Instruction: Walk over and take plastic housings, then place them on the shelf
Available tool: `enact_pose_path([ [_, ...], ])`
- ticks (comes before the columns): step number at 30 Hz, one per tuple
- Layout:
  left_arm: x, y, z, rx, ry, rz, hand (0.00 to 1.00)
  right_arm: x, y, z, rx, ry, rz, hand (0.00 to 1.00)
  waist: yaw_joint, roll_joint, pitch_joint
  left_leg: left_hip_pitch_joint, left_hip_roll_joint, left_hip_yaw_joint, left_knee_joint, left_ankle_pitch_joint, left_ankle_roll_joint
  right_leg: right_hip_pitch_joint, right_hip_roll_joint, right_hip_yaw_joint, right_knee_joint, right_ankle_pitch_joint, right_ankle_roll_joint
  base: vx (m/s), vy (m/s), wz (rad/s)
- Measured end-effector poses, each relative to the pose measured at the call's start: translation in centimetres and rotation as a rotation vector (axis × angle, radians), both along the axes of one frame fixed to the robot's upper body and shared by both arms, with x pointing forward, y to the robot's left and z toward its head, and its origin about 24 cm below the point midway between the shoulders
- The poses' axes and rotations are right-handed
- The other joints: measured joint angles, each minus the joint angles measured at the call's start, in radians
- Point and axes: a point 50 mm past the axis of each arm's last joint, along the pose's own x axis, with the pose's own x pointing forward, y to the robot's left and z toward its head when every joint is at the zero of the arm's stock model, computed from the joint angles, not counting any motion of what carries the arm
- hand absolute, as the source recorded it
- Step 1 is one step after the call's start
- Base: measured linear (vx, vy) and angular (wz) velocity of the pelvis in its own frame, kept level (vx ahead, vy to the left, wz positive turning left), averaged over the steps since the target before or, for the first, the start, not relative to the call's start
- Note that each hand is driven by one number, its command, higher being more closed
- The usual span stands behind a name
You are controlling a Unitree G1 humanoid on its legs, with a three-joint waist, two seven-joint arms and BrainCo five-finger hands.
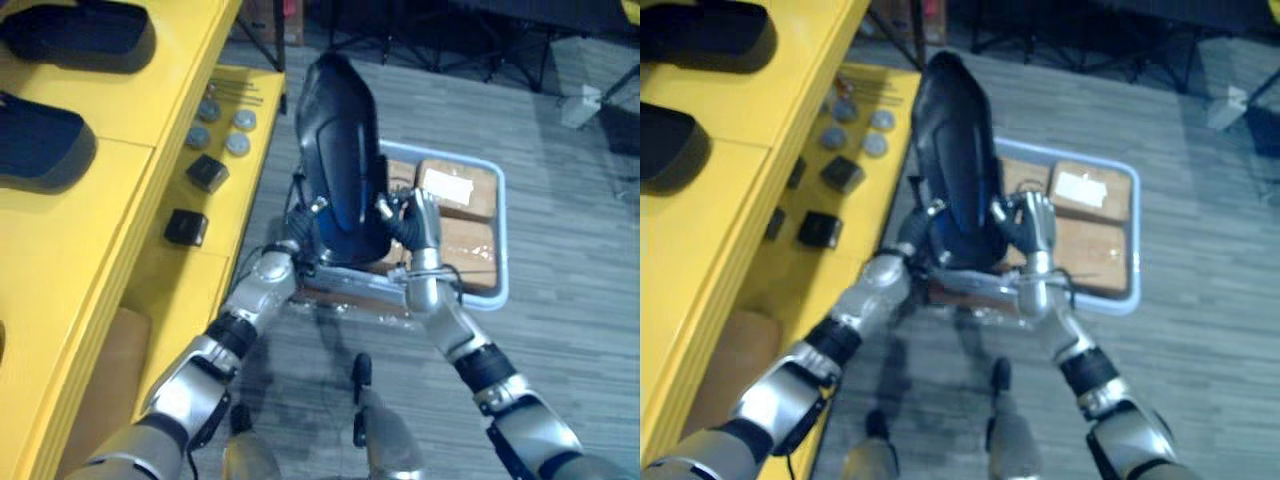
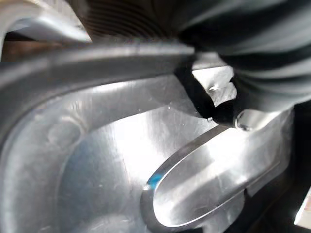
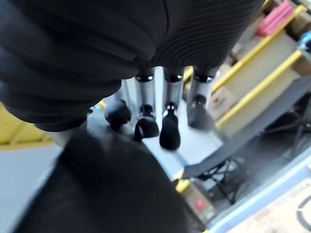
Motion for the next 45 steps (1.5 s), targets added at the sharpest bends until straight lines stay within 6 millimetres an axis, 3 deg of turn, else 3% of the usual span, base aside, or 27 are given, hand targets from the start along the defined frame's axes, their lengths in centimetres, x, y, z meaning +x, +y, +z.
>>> enact_pose_path([
  [8, -1.2, -0.1, 0.7, 0.104, -0.189, 0.132, 1.00, -2.1, 0.3, -4.5, 0.313, 0.230, 0.045, 0.00, -0.001, -0.003, -0.058, 0.040, 0.000, 0.014, -0.015, -0.001, 0.000, 0.025, 0.001, 0.006, 0.000, -0.004, 0.004, 0.00, -0.004, -0.02],
  [12, -1.7, 0.0, 2.1, 0.151, -0.307, 0.200, 1.00, -3.2, 0.6, -5.6, 0.528, 0.323, 0.124, 0.00, -0.002, -0.004, -0.071, 0.056, -0.001, 0.032, -0.014, -0.007, 0.000, 0.030, 0.002, 0.019, -0.001, -0.008, 0.008, -0.02, 0.000, -0.12],
  [15, -2.0, 0.0, 2.4, 0.210, -0.374, 0.247, 1.00, -3.8, -0.4, -6.0, 0.671, 0.353, 0.159, 0.00, -0.002, -0.003, -0.094, 0.068, -0.001, 0.047, -0.014, -0.014, 0.000, 0.031, 0.004, 0.034, -0.001, -0.014, 0.010, 0.00, 0.006, -0.15],
  [19, -2.3, 0.1, 2.1, 0.321, -0.436, 0.305, 1.00, -3.5, -2.7, -4.2, 0.857, 0.306, 0.303, 0.00, -0.007, -0.001, -0.109, 0.074, 0.000, 0.053, -0.012, -0.018, -0.001, 0.031, 0.006, 0.038, 0.000, -0.013, 0.011, 0.01, 0.007, -0.04],
  [24, -3.2, 2.1, -0.1, 0.454, -0.435, 0.437, 1.00, -4.3, -5.0, 1.4, 1.023, 0.025, 0.605, 0.00, -0.006, -0.006, -0.118, 0.086, -0.001, 0.053, -0.010, -0.025, 0.001, 0.046, 0.005, 0.038, 0.000, -0.012, 0.014, 0.01, 0.001, 0.00],
  [29, -3.4, 4.9, -0.4, 0.502, -0.449, 0.594, 1.00, -6.0, -7.7, 3.3, 1.094, -0.171, 0.629, 0.00, -0.006, -0.014, -0.133, 0.088, -0.001, 0.053, -0.012, -0.025, 0.001, 0.046, 0.005, 0.039, 0.000, -0.012, 0.014, 0.00, 0.000, 0.00],
  [33, -4.2, 7.2, -1.2, 0.431, -0.415, 0.716, 1.00, -7.4, -9.7, 1.4, 1.141, -0.186, 0.478, 0.00, -0.024, -0.013, -0.158, 0.099, -0.002, 0.061, -0.020, -0.026, 0.001, 0.046, 0.005, 0.046, -0.001, -0.013, 0.016, 0.01, 0.006, -0.05],
  [36, -5.4, 8.1, -2.6, 0.337, -0.381, 0.771, 1.00, -9.3, -11.1, -1.6, 1.161, -0.145, 0.242, 0.00, -0.028, -0.004, -0.169, 0.114, -0.005, 0.085, -0.029, -0.030, 0.001, 0.047, 0.005, 0.063, -0.001, -0.021, 0.021, 0.00, 0.016, -0.19],
  [37, -6.5, 8.1, -3.2, 0.266, -0.361, 0.783, 1.00, -10.8, -11.6, -3.7, 1.187, -0.102, 0.104, 0.00, -0.036, 0.005, -0.175, 0.120, -0.007, 0.091, -0.030, -0.033, 0.002, 0.047, 0.005, 0.068, -0.001, -0.026, 0.021, 0.01, 0.011, -0.10],
  [40, -8.5, 7.9, -3.5, 0.141, -0.360, 0.786, 1.00, -12.8, -11.6, -6.3, 1.260, -0.052, -0.027, 0.00, -0.054, 0.023, -0.185, 0.121, -0.003, 0.100, -0.030, -0.038, 0.000, 0.045, 0.010, 0.071, -0.003, -0.034, 0.016, 0.03, 0.010, -0.09],
  [43, -10.5, 7.7, -2.4, -0.049, -0.404, 0.729, 1.00, -14.8, -12.2, -8.6, 1.305, -0.012, -0.144, 0.00, -0.055, 0.049, -0.199, 0.132, 0.001, 0.116, -0.031, -0.044, -0.003, 0.044, 0.017, 0.081, -0.001, -0.035, 0.015, 0.05, 0.012, -0.13],
  [45, -11.4, 8.6, -1.2, -0.118, -0.461, 0.715, 1.00, -15.1, -12.6, -8.7, 1.303, -0.016, -0.135, 0.00, -0.054, 0.065, -0.208, 0.137, 0.001, 0.119, -0.033, -0.046, -0.002, 0.047, 0.017, 0.083, -0.001, -0.032, 0.019, 0.02, 0.005, -0.04],
])
